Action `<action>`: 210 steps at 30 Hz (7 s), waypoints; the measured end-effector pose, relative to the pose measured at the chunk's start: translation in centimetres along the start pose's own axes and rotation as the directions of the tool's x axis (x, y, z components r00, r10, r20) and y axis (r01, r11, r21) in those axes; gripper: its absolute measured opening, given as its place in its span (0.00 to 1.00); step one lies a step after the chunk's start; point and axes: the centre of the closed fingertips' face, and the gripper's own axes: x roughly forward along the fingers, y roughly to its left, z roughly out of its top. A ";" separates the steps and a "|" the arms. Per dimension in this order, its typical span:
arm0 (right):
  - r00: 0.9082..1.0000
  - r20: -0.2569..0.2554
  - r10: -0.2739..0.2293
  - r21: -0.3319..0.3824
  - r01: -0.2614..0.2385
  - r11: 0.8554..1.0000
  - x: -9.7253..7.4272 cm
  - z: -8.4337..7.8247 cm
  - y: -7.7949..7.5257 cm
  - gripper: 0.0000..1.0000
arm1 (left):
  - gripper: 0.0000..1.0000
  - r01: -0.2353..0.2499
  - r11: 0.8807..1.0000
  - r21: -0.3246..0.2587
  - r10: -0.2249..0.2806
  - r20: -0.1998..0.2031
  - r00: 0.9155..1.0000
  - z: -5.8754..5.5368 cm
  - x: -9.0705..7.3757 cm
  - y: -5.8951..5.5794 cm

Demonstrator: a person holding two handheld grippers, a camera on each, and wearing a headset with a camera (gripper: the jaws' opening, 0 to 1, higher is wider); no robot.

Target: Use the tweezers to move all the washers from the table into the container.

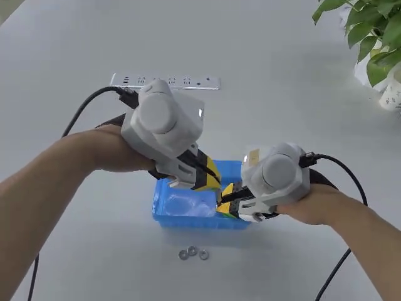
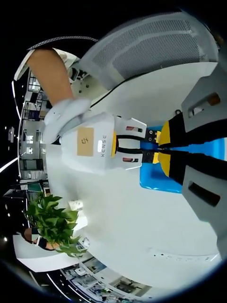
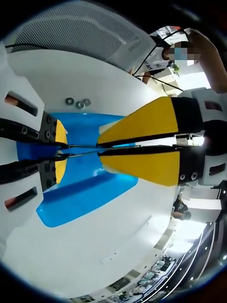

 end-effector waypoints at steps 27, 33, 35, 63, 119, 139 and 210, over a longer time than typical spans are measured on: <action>0.999 0.026 -0.026 -0.036 0.027 0.999 -1.6 1.8 0.2 0.11 | 0.06 -0.016 0.999 0.031 0.016 0.013 1.000 1.6 -1.9 -0.6; 0.998 0.041 -0.039 -0.045 0.041 0.998 -2.4 2.7 0.3 0.11 | 0.06 -0.028 0.999 0.046 0.027 0.015 1.000 2.4 -2.7 -0.8; 0.998 0.046 -0.041 -0.048 0.044 0.998 -2.6 3.0 0.4 0.11 | 0.06 -0.030 0.998 0.048 0.030 0.012 0.999 2.6 -3.0 -1.0; 0.998 0.051 -0.038 -0.077 0.042 0.996 -3.7 4.0 3.9 0.11 | 0.06 -0.036 0.998 0.044 0.036 0.000 0.999 3.0 -4.6 -4.4; 0.997 0.051 0.049 -0.051 -0.047 0.998 0.6 1.2 8.9 0.11 | 0.06 0.026 0.999 -0.030 -0.027 -0.034 0.999 -1.2 -1.8 -8.6; 0.997 0.043 0.064 -0.039 -0.063 0.997 1.3 0.5 9.1 0.11 | 0.06 0.032 0.998 -0.053 -0.034 -0.029 0.999 -2.0 -1.3 -8.5; 0.997 0.049 0.054 -0.031 -0.053 0.998 -0.4 1.4 9.0 0.09 | 0.06 0.029 0.999 -0.041 -0.030 -0.013 0.999 0.1 -2.4 -8.2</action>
